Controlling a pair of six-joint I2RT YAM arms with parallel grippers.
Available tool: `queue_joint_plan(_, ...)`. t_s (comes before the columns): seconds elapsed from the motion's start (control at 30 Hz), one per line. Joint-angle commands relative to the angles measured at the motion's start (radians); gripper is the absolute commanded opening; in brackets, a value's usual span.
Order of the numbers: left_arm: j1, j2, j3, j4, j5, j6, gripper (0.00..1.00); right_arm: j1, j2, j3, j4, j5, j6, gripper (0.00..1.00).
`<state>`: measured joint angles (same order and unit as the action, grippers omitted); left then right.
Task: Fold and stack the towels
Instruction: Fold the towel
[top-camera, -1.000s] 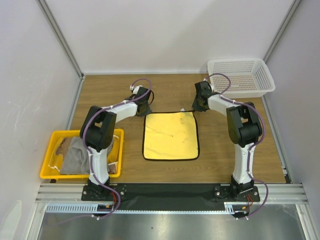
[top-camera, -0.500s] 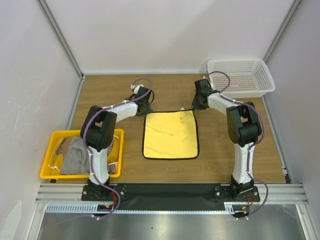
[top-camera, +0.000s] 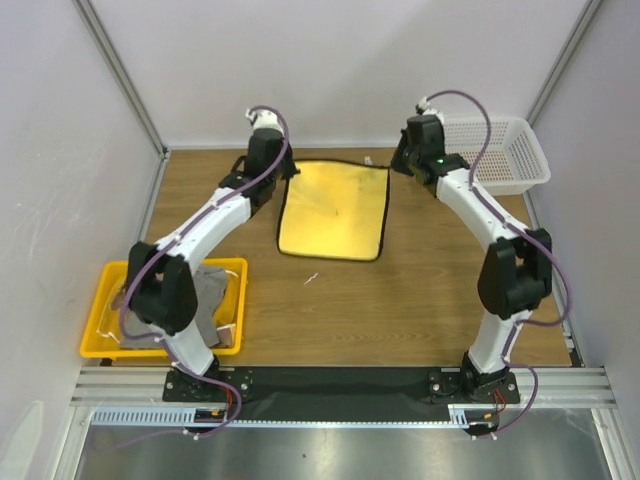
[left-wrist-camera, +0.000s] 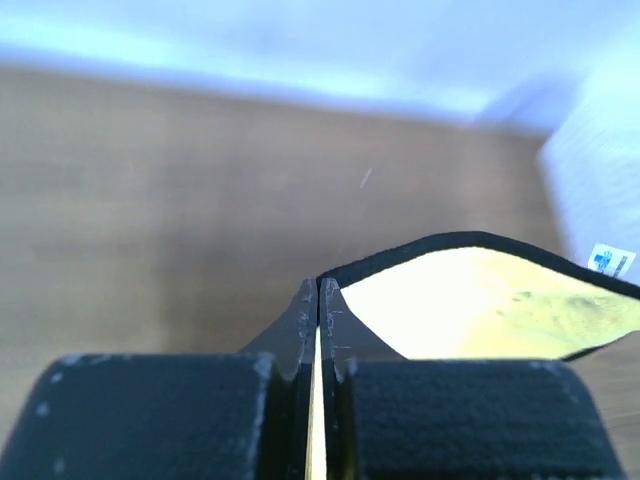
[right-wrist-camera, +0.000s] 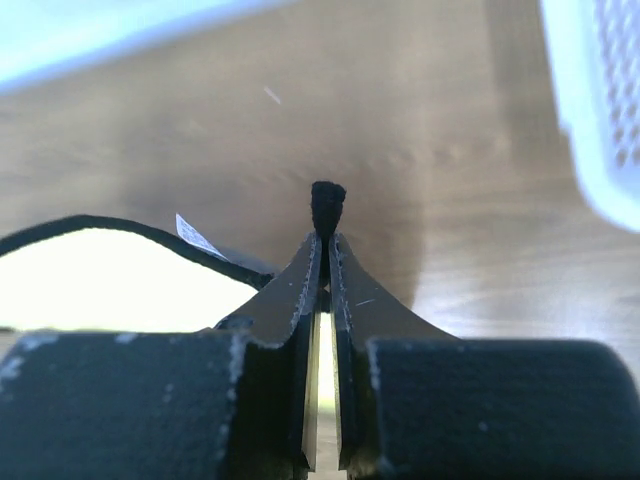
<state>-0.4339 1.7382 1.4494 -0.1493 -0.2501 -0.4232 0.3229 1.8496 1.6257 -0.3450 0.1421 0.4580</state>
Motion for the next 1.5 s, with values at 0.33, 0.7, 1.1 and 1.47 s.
queue_joint_plan(0.33, -0.02, -0.361, -0.179, 0.29, 0.028, 0.215, 0.0, -0.002, -0.375, -0.067, 0.107, -0.019, -0.125, 0.0)
queue_joint_plan(0.7, -0.198, -0.575, -0.629, 0.311, -0.06, 0.124, 0.0, -0.002, -0.642, -0.574, 0.089, -0.084, -0.058, 0.0)
queue_joint_plan(1.1, -0.41, -0.852, -0.919, 0.094, -0.158, -0.167, 0.0, 0.008, -0.981, -0.895, -0.115, -0.067, 0.019, 0.0)
queue_joint_plan(1.47, -0.408, -0.57, -0.859, -0.009, -0.261, -0.296, 0.0, 0.007, -0.67, -0.879, -0.028, -0.118, 0.019, 0.0)
